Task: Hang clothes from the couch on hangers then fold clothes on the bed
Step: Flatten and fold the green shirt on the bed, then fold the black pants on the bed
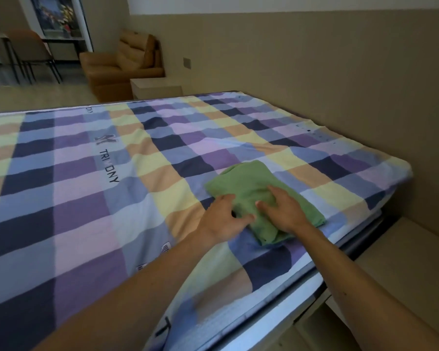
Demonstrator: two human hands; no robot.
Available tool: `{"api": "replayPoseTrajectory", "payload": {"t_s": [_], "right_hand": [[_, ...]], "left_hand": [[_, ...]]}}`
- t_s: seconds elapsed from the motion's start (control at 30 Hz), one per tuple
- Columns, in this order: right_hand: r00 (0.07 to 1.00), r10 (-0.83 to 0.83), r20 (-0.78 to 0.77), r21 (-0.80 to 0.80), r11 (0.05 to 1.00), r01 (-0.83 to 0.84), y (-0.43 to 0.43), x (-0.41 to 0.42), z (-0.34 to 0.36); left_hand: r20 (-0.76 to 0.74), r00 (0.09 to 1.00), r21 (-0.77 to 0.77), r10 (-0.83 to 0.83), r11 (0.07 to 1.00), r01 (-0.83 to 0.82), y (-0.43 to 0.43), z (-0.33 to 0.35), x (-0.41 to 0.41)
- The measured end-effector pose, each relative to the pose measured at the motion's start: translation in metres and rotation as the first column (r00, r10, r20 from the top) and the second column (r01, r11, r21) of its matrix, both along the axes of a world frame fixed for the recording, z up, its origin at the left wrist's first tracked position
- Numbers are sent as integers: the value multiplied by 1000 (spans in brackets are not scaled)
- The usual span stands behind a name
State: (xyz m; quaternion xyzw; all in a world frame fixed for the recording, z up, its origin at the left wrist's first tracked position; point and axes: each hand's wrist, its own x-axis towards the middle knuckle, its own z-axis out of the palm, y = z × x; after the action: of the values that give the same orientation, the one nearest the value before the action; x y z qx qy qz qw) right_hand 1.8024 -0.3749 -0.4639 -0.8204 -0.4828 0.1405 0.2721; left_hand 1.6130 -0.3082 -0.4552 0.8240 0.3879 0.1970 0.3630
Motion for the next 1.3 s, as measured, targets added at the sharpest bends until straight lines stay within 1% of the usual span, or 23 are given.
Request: {"api": "replayPoseTrajectory", "payload": {"t_s": [0.03, 0.07, 0.1, 0.23, 0.3, 0.47, 0.6, 0.67, 0.73, 0.8, 0.87, 0.9, 1.0, 1.07, 1.13, 1.2, 1.27, 1.3], "right_hand": [[997, -7, -79, 103, 995, 15, 1, -16, 4], [990, 7, -138, 177, 984, 18, 2, -35, 9], [983, 26, -180, 226, 974, 16, 4, -54, 13], [941, 160, -299, 327, 943, -57, 16, -139, 28], [901, 258, -349, 356, 926, -128, 21, -182, 34], [823, 431, -370, 402, 873, -276, 28, -285, 50], [803, 500, -325, 415, 838, -354, 32, -362, 57], [778, 530, -337, 404, 828, -389, 34, -404, 56], [747, 552, -369, 402, 820, -408, 35, -431, 54], [717, 595, -364, 397, 795, -458, 38, -468, 52], [683, 633, -364, 384, 770, -510, 39, -504, 49], [667, 646, -371, 379, 761, -527, 40, -518, 47], [629, 679, -379, 363, 734, -573, 39, -554, 40], [610, 689, -391, 350, 724, -594, 36, -568, 38], [596, 693, -406, 334, 720, -609, 34, -577, 38], [592, 692, -413, 329, 719, -612, 32, -581, 36], [595, 686, -419, 328, 725, -605, 32, -579, 35], [595, 683, -423, 334, 728, -599, 32, -577, 34]], "left_hand": [[99, 994, -25, 43, 999, -40, -3, 6, -16], [168, 981, -42, 101, 995, -95, -5, 10, -35], [196, 969, -64, 153, 988, -143, -7, 13, -55], [284, 905, -124, 316, 948, -292, -11, 21, -142], [311, 874, -103, 374, 927, -360, -13, 27, -190], [338, 810, -49, 479, 869, -493, -26, 36, -292], [379, 751, 7, 540, 810, -586, -37, 41, -365], [389, 724, 17, 570, 781, -624, -42, 38, -408], [365, 716, 32, 595, 760, -649, -45, 32, -436], [328, 691, 79, 645, 710, -700, -48, 26, -474], [242, 660, 163, 711, 640, -750, -47, 20, -513], [170, 635, 216, 753, 600, -770, -44, 17, -530], [-42, 493, 401, 869, 466, -789, -36, 11, -580], [-187, 408, 457, 894, 446, -770, -32, 8, -607], [-316, 344, 441, 884, 458, -772, -29, 5, -631], [-355, 315, 450, 880, 457, -767, -26, 4, -649], [-311, 314, 469, 897, 432, -771, -24, 3, -663], [-267, 330, 447, 905, 420, -790, -24, 3, -666]]}}
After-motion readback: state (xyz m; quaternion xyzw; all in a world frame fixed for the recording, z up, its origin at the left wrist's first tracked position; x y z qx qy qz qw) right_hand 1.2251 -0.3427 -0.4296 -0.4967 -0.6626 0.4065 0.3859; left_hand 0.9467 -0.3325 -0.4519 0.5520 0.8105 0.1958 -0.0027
